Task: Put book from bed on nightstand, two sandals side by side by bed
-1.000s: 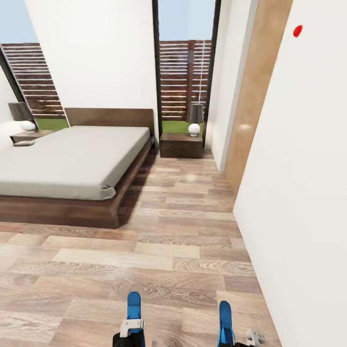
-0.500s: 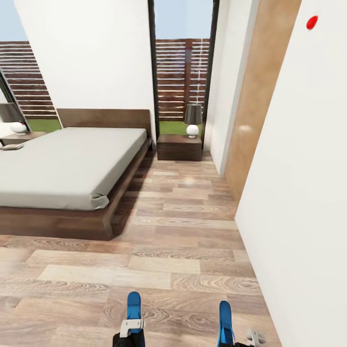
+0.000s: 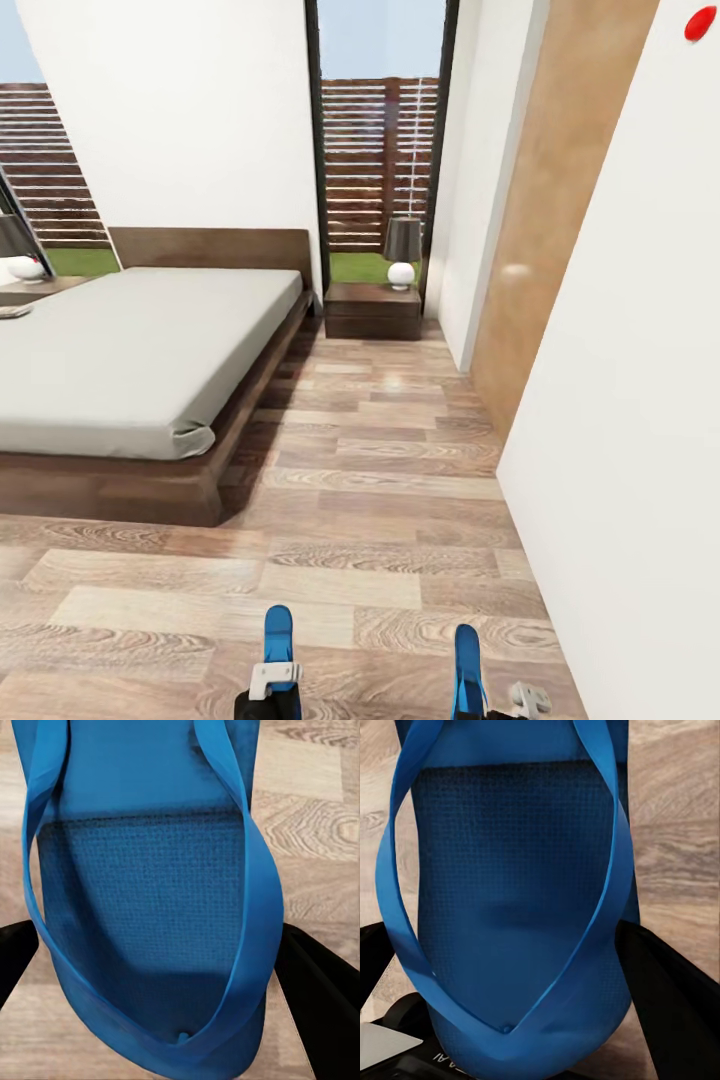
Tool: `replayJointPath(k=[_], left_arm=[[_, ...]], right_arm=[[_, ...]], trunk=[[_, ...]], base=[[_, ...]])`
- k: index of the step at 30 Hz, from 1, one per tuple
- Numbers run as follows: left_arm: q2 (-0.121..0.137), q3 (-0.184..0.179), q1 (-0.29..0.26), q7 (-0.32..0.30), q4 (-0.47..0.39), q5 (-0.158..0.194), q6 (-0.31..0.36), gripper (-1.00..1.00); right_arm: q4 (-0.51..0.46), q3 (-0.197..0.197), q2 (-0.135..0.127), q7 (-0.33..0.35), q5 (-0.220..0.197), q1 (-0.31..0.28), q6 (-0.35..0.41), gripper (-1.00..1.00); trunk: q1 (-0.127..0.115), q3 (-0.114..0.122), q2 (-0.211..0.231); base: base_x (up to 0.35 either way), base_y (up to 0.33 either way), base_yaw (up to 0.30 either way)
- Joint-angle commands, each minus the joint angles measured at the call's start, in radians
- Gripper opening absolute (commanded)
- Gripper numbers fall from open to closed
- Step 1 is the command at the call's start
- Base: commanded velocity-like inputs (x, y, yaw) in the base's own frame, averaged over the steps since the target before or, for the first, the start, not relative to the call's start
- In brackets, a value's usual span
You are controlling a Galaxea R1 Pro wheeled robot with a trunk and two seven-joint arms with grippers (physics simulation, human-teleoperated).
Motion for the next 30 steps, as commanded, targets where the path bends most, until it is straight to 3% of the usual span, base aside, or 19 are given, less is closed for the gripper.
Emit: replayJointPath(k=[1, 30], left_arm=[[0.0, -0.004, -0.001, -0.003, 0.001, 0.009, -0.003, -1.0], [0.0, -0.004, -0.001, -0.002, 0.001, 0.009, -0.003, -1.0]], right_arm=[[0.002, -0.01, -0.001, 0.004, 0.003, -0.001, 0.005, -1.0], [0.002, -0.01, -0.001, 0.003, 0.003, -0.001, 0.005, -1.0]], trunk=[[0.0, -0.001, 0.0], [0.0, -0.001, 0.0]], base=[[0.33, 0.0, 0.0], [0.33, 0.0, 0.0]])
